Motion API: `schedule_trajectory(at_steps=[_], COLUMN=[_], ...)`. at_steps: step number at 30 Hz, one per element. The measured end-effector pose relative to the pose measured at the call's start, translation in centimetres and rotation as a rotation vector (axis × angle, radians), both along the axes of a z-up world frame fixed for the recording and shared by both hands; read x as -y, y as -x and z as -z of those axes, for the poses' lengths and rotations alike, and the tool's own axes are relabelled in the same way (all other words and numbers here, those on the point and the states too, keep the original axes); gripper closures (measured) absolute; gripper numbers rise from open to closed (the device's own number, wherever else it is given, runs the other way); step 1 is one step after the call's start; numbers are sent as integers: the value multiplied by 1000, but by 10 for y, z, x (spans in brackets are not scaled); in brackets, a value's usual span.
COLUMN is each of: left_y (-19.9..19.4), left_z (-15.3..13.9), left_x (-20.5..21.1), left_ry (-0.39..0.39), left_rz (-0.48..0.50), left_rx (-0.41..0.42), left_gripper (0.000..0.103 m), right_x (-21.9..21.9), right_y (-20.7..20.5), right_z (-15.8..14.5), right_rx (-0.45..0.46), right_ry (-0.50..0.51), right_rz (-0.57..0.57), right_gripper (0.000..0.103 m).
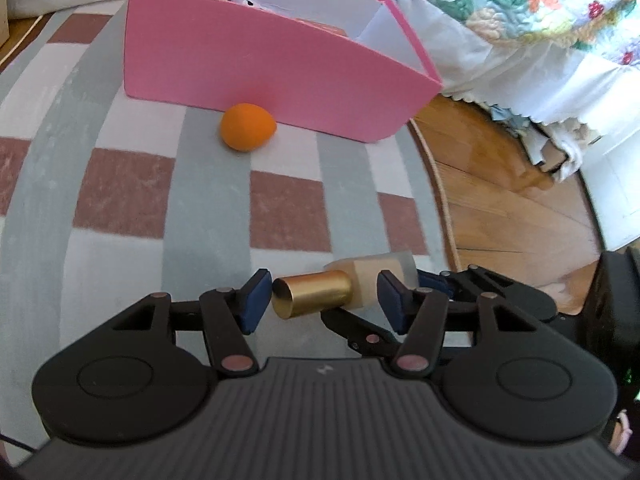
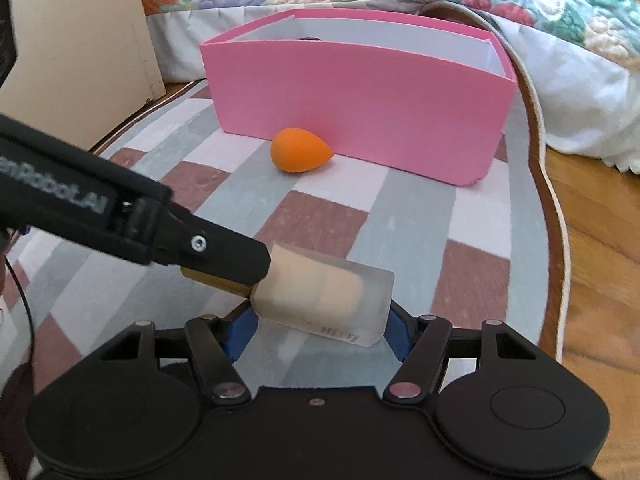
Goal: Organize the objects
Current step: 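Carry the foundation bottle into the pink box and open the left gripper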
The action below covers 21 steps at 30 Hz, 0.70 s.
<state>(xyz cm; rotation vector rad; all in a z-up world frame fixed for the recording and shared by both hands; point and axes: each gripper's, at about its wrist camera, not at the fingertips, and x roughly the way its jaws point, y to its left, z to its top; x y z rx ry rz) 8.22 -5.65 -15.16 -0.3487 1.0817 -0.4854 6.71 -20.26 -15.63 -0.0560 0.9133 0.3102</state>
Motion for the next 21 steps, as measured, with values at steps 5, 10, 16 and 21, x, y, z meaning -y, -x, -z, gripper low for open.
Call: schedule_trajectory(at_steps=[5,10,16,21], left_y=[19,35,42,43], left_z=[-11,-33,-60,-82], left_x=[-10,-7,-9,-12], left_ry=[87,80,76,78], left_rz=[13,14,-1,-16], left_rx=[-4,49,75,77], left_gripper=[47,47,47,47], right_x=[10,9,4,3], right_y=[20,33,43,43], right_z=[-14,-35,-60,-80], right_rx=[-3,43,109,107], right_ry=[-23,3,34,24], right_rz=[-17,-31,-53,-62], right_gripper=[32,32,32,32])
